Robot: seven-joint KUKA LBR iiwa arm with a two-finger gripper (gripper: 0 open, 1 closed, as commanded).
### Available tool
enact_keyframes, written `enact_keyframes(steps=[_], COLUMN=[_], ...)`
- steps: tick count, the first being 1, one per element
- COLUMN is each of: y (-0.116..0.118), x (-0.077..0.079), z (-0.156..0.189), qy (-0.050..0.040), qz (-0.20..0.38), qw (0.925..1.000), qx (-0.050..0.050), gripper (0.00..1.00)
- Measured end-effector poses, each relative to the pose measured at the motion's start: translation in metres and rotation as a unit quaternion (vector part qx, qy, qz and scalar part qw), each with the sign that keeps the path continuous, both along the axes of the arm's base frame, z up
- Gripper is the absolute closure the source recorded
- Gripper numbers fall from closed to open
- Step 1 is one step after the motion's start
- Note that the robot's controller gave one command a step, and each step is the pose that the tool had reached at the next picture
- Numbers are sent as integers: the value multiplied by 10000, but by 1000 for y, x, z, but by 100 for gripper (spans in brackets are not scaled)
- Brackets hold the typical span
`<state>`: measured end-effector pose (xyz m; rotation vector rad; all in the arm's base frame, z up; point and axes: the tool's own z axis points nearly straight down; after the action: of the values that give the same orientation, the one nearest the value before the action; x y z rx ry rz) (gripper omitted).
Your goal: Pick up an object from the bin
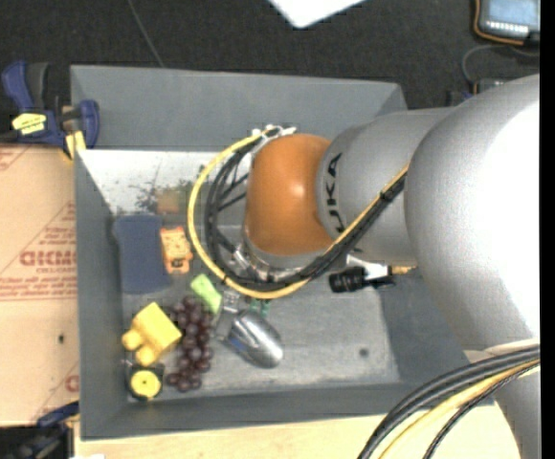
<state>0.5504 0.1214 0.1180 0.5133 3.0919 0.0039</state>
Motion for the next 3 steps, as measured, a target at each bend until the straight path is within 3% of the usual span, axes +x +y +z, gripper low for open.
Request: enact_keyframes(steps=[1,3], y=[-3,-3], x=[-8,-9], z=[-48,-45], qy=[34,37], qz=[-898,-900], qw=[9960,9959], qx=[4,3], gripper=[100,100])
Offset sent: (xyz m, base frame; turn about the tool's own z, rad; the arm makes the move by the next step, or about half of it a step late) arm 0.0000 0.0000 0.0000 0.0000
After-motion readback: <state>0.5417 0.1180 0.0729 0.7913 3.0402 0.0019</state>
